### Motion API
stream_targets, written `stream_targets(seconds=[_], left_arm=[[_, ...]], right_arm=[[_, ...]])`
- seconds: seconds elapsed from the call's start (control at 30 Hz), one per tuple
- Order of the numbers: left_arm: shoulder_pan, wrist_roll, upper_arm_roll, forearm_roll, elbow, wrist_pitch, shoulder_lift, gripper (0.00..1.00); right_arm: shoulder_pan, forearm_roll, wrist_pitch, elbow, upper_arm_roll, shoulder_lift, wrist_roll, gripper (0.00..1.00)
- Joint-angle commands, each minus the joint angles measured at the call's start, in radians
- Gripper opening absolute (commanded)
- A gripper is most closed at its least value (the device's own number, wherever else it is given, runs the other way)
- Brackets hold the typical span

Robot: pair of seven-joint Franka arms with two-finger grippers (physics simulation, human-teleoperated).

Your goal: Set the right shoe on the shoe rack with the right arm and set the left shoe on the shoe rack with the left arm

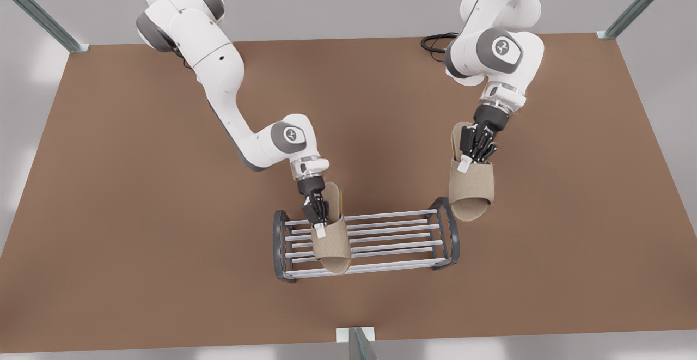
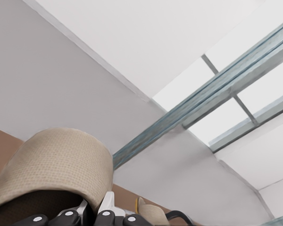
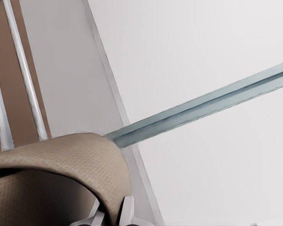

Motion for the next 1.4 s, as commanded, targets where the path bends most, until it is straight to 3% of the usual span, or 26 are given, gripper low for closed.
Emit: stream_targets(seconds=[0.0, 0.13, 0.23, 0.27, 0.3, 0.53, 0.73, 0.93, 1.03, 1.27, 1.3, 1.33, 1.37], left_arm=[[0.003, -0.53, -0.026, -0.003, 0.007, 0.053, 0.009, 0.21], [0.0, -0.567, -0.063, -0.004, 0.031, 0.051, 0.033, 0.21], [0.0, -0.6, -0.086, -0.004, 0.059, 0.051, 0.066, 0.21], [0.0, -0.607, -0.089, -0.004, 0.061, 0.049, 0.07, 0.21], [0.0, -0.607, -0.103, -0.006, 0.081, 0.054, 0.092, 0.21], [-0.018, -0.591, -0.109, 0.006, 0.191, 0.051, 0.214, 0.21], [-0.018, -0.591, -0.103, 0.151, 0.234, 0.022, 0.329, 0.21], [-0.022, -0.591, -0.101, 0.166, 0.38, 0.036, 0.467, 0.21], [-0.035, -0.593, -0.095, 0.278, 0.433, 0.04, 0.558, 0.21], [-0.035, -0.591, -0.06, 0.375, 0.455, 0.03, 0.615, 0.21], [-0.035, -0.591, -0.06, 0.378, 0.455, 0.033, 0.616, 0.28], [-0.035, -0.59, -0.052, 0.425, 0.453, 0.031, 0.616, 0.79], [-0.035, -0.59, -0.052, 0.441, 0.453, 0.037, 0.621, 1.0]], right_arm=[[-0.002, -0.005, -0.018, -0.002, -0.005, 0.0, -0.035, 0.21], [-0.004, -0.02, -0.025, 0.004, -0.025, 0.011, -0.033, 0.21], [-0.004, -0.022, -0.021, 0.0, -0.045, 0.009, -0.027, 0.59], [-0.004, -0.022, -0.021, 0.001, -0.045, 0.009, -0.025, 0.79], [-0.004, -0.022, -0.02, 0.003, -0.05, 0.009, -0.024, 0.86], [-0.004, -0.022, -0.008, 0.001, -0.059, 0.016, -0.027, 0.87], [-0.001, -0.026, -0.009, -0.066, -0.057, -0.014, -0.024, 0.87], [-0.004, -0.026, 0.003, -0.085, -0.057, -0.047, -0.022, 0.86], [-0.002, -0.026, 0.0, -0.103, -0.057, -0.05, -0.022, 0.86], [-0.004, -0.028, 0.003, -0.127, -0.056, -0.109, -0.021, 0.85], [-0.012, -0.028, 0.003, -0.124, -0.056, -0.123, -0.019, 0.84], [-0.013, -0.026, 0.029, -0.121, -0.056, -0.152, -0.019, 0.84], [-0.03, -0.025, 0.072, -0.114, -0.056, -0.179, -0.022, 0.84]])
